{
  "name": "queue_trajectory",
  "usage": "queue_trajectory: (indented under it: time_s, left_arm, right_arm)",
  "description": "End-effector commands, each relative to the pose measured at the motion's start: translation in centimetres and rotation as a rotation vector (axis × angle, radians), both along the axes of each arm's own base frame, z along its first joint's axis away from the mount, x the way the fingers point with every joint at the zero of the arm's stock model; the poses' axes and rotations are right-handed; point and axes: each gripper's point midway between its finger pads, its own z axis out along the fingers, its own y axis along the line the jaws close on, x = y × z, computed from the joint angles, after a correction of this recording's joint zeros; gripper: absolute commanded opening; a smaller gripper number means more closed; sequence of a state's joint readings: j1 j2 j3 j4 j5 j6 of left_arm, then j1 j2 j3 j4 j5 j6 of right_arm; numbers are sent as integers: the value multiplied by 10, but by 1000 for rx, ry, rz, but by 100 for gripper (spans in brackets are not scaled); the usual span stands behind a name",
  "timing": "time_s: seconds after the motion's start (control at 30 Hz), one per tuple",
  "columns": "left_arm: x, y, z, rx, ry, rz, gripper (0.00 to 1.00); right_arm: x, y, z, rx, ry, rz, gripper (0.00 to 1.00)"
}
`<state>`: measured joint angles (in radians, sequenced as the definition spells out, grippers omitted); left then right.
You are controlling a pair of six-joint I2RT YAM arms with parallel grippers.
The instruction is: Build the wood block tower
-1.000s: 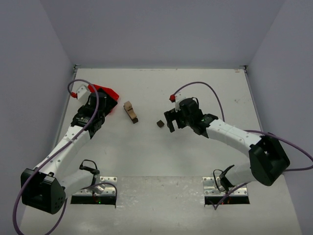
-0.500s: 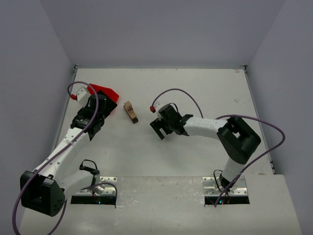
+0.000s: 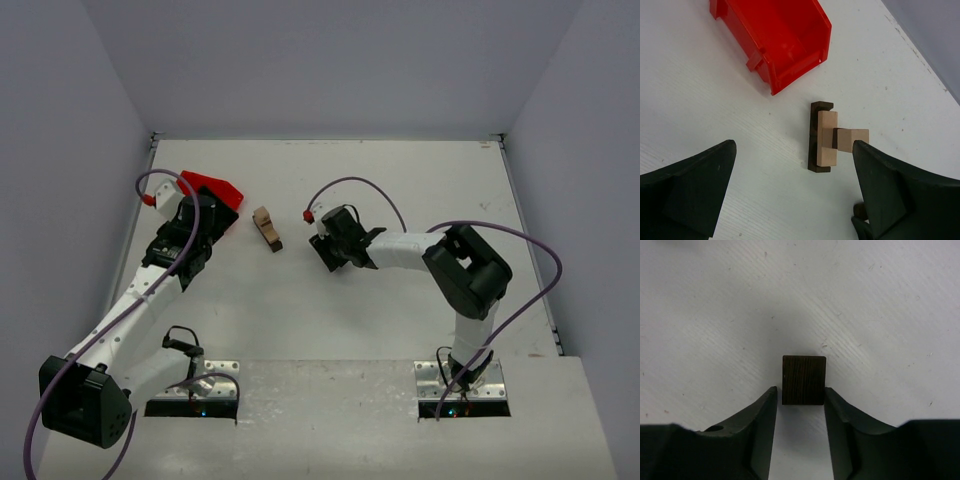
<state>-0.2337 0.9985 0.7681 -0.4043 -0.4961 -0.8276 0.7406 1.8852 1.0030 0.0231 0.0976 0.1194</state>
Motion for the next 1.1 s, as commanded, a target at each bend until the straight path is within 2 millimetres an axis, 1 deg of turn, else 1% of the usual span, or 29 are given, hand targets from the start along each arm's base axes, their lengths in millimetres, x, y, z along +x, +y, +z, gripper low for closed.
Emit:
queue_trajectory:
  time_s: [0.0, 0.03, 0.07, 0.1, 0.17, 0.27, 0.3, 0.33, 0.4, 0.43, 0.5, 0.53, 0.57, 0.63, 0.73, 0.83, 0.9, 0.93, 0.97, 1.0, 1.03, 1.07]
  left_arm:
    - [6, 3, 8, 0, -42, 9, 100]
    - [6, 3, 8, 0, -41, 9, 100]
    - [6, 2, 8, -1, -40, 8, 100]
    - [6, 2, 7, -2, -37, 6, 100]
    - [7, 1, 5, -2, -32, 4, 100]
    - [7, 1, 5, -2, -30, 4, 100]
    - [7, 1, 5, -2, -30, 4, 100]
    - [6, 1, 4, -1, -29, 3, 100]
    - [6, 1, 4, -2, -30, 2, 100]
    - [7, 1, 4, -2, -32, 2, 100]
    - [7, 0, 6, -4, -35, -3, 100]
    - [7, 0, 5, -4, -35, -4, 100]
    - [7, 0, 5, -4, -35, -5, 100]
    - [7, -1, 4, -6, -35, -9, 100]
    - [7, -2, 6, -9, -39, -16, 100]
    - [7, -4, 8, -6, -45, -39, 100]
    - [8, -19, 17, -31, -77, -131, 100]
    - [8, -34, 21, -44, -90, -233, 100]
    - [10, -46, 33, -57, -158, -306, 100]
    - [6, -62, 33, -77, -179, -412, 100]
    - [3, -75, 41, -83, -227, -501, 100]
    - [0, -87, 57, -85, -304, -579, 100]
  right_arm:
    - [22, 19, 18, 77, -66, 10, 37]
    - [23, 20, 17, 76, -68, 15, 31]
    - [23, 20, 17, 75, -66, 18, 27]
    - [23, 21, 18, 79, -68, 20, 26]
    - [23, 23, 22, 93, -70, 31, 20]
    - [17, 21, 32, 101, -53, 21, 17]
    - [17, 21, 32, 105, -49, 15, 16]
    - [11, 18, 37, 114, -24, -8, 15]
    - [-8, 3, 38, 106, 109, -58, 15]
    - [-15, 9, 44, 151, 152, -52, 15]
    - [-54, 14, 55, 304, 397, -32, 15]
    - [-69, 18, 62, 373, 480, 6, 15]
    - [-79, 21, 69, 429, 541, 30, 15]
    - [-94, 25, 81, 520, 629, 60, 15]
    - [-114, 27, 87, 571, 736, 81, 14]
    - [-125, 27, 91, 603, 767, 122, 10]
    - [-131, 33, 103, 680, 742, 224, 10]
    - [-133, 39, 121, 747, 704, 317, 10]
    - [-137, 39, 126, 777, 715, 335, 10]
    - [-138, 42, 139, 821, 695, 397, 9]
    - [-139, 43, 148, 855, 690, 433, 9]
    - [-140, 43, 156, 885, 698, 446, 8]
